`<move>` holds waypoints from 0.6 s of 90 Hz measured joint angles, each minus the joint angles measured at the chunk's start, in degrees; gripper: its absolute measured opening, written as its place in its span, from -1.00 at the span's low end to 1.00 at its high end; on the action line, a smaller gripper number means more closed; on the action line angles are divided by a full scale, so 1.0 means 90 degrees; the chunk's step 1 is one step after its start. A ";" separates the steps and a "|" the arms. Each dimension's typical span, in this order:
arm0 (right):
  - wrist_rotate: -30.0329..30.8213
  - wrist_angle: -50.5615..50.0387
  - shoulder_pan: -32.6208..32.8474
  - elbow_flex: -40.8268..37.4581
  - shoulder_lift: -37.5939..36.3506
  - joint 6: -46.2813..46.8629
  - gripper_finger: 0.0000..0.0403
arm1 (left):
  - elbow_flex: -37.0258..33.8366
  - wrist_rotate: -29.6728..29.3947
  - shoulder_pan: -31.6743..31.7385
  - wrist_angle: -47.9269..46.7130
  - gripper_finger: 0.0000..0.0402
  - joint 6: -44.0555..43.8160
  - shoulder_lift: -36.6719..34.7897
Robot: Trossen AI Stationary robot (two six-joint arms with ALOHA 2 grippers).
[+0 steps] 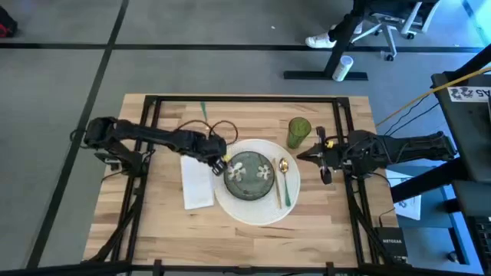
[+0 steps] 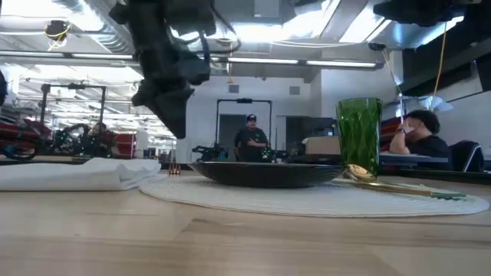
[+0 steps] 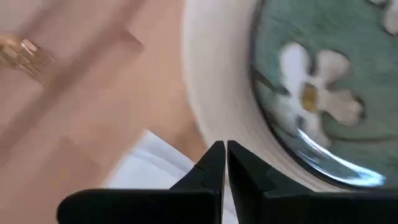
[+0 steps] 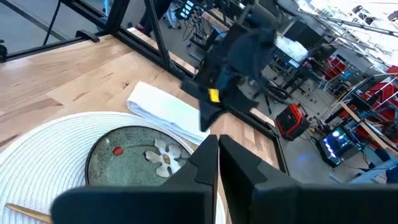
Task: Set table place
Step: Put the green fork on the white table napkin
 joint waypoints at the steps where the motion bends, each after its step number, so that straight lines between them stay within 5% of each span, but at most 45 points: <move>1: 0.0000 0.0002 0.0000 0.0000 0.0000 0.0000 -0.99 | 0.0000 -0.0003 0.0038 0.0000 -1.00 0.0107 0.0000; 30: -0.0005 0.0012 0.0000 0.0000 0.0033 0.0029 -0.99 | 0.0000 -0.0066 0.0831 -0.0122 -1.00 0.4608 0.0002; 54: -0.0005 -0.0007 0.0001 0.0000 0.0226 0.0049 -0.99 | 0.0000 -0.1428 0.1231 -0.0138 -1.00 0.7306 0.0002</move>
